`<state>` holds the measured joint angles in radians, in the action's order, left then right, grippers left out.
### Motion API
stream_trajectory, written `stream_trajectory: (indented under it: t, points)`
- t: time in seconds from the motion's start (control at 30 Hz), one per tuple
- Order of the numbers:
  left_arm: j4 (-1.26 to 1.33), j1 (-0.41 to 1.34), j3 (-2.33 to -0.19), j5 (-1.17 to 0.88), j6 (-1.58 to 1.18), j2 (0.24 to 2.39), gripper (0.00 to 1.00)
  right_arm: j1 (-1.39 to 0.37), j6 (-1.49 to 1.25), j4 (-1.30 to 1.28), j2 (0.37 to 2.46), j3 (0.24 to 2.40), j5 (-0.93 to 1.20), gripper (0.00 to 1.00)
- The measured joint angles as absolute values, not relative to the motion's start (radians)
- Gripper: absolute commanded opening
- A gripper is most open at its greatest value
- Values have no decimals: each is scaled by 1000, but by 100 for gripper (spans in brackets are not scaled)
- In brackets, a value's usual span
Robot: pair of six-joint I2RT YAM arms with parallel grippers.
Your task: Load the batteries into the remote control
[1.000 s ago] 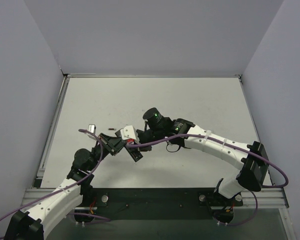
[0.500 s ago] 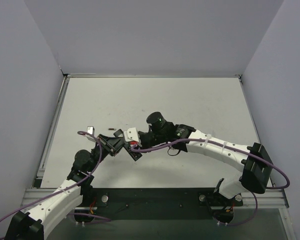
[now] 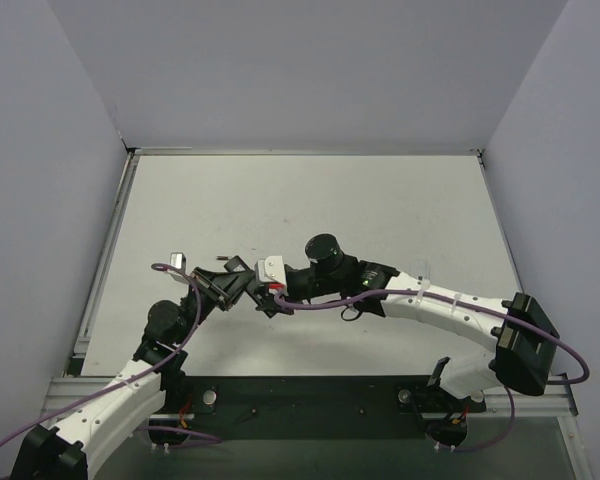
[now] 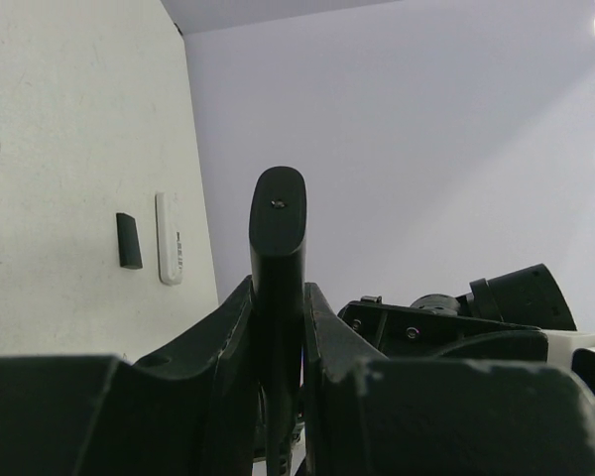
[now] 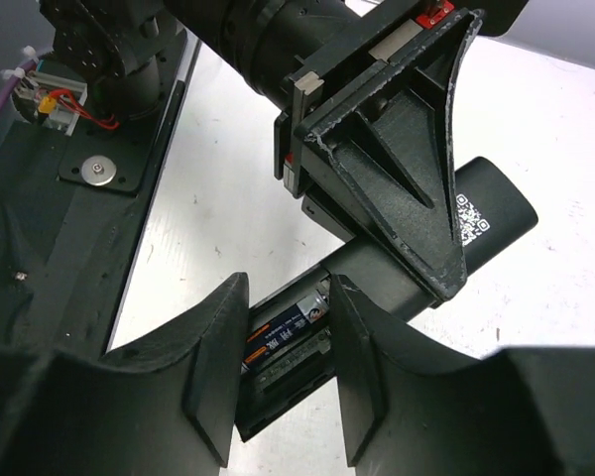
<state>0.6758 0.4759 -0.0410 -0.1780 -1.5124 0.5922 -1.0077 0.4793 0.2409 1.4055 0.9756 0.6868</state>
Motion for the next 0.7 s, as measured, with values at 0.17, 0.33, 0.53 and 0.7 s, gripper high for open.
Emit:
stream_trajectory:
  t: [0.17, 0.33, 0.53, 0.7]
  points:
    - [678, 475, -41, -170, -1512, 572, 0, -1036, 410, 276, 1381, 957, 651, 50]
    - [677, 475, -41, -164, -1495, 543, 0, -1063, 352, 283, 1364, 957, 606, 58]
    - [671, 474, -41, -158, -1459, 524, 0, -1091, 305, 292, 1360, 957, 551, 61]
    - [670, 476, -41, -169, -1431, 513, 0, -1101, 248, 331, 1361, 957, 505, 64]
